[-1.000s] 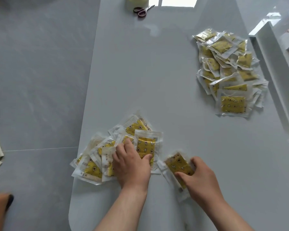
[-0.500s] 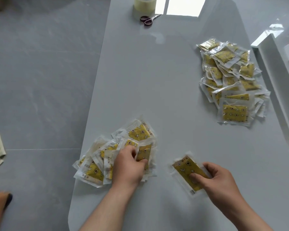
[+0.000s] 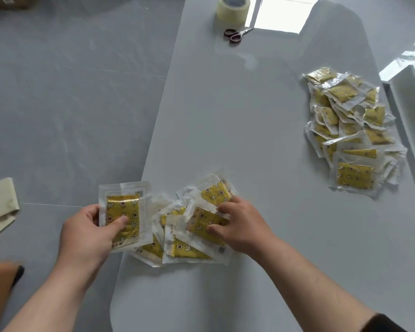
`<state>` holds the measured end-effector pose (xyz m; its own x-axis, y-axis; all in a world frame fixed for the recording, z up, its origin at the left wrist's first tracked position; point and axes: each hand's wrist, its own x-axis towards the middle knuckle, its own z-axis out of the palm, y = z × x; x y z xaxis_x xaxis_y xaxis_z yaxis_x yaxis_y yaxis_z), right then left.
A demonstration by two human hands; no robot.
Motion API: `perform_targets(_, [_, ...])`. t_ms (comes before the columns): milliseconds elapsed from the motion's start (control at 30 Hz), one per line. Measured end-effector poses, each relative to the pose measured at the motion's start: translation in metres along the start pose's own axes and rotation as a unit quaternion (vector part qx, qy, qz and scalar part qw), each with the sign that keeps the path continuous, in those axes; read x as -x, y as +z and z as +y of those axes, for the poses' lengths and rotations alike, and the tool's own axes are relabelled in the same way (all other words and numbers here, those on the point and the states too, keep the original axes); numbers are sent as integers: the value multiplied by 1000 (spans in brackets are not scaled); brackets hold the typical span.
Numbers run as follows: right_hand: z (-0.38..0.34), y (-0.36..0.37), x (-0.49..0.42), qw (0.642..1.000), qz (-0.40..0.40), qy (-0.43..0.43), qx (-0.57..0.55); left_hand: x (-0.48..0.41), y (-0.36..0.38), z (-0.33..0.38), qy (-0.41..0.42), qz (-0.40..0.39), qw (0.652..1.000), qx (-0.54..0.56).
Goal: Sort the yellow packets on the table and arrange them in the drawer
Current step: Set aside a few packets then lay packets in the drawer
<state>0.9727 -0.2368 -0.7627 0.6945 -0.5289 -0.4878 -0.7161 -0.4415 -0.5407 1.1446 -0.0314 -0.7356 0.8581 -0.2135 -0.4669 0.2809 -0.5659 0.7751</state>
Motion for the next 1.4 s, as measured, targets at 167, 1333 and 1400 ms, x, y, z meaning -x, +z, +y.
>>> perform_targets(167, [-6,9,4,997,18,3,70,2,-7,-5,2,1,1000,-1])
perform_targets(1333, [82,-32,69,850,163,219,-451,27,88,0,407,-257,660,-578])
perform_targets(1400, [83,-31,73,846,167,221,-456,31,90,-2,420,-247,666,-565])
